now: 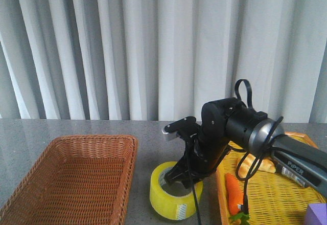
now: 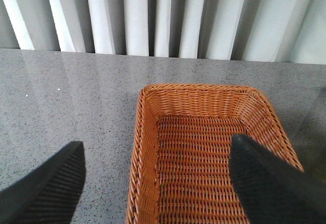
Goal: Transfer tape with both arms
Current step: 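Lift the tape roll with the right gripper and set it on the table, then open the right gripper and raise it away from the tape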
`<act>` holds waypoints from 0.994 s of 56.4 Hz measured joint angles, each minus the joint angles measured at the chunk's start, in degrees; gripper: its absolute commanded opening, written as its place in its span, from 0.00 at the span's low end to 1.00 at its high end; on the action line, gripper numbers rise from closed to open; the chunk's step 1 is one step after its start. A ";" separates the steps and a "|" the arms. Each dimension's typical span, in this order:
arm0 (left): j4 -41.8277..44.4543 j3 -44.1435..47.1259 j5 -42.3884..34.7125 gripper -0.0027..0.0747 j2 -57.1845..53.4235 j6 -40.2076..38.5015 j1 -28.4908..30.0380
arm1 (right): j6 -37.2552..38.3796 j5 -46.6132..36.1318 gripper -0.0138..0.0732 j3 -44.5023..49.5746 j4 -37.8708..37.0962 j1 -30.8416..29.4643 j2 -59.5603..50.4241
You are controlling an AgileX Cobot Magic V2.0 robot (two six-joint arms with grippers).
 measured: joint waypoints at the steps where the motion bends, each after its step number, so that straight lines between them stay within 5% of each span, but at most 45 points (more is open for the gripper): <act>1: 0.00 0.00 0.05 0.77 0.00 0.00 0.00 | 0.00 0.00 0.25 0.00 -0.13 0.00 0.17; 23: 0.00 0.00 0.73 0.77 0.00 0.00 0.00 | 0.06 -1.91 0.28 0.00 -2.33 0.00 3.99; 45: 0.00 0.00 0.89 0.77 0.00 0.00 0.00 | -0.06 -2.72 0.62 -2.46 -1.79 0.00 4.65; 56: 0.00 0.00 0.89 0.77 0.00 0.00 0.00 | -0.27 -2.89 0.65 -3.24 0.45 0.00 4.48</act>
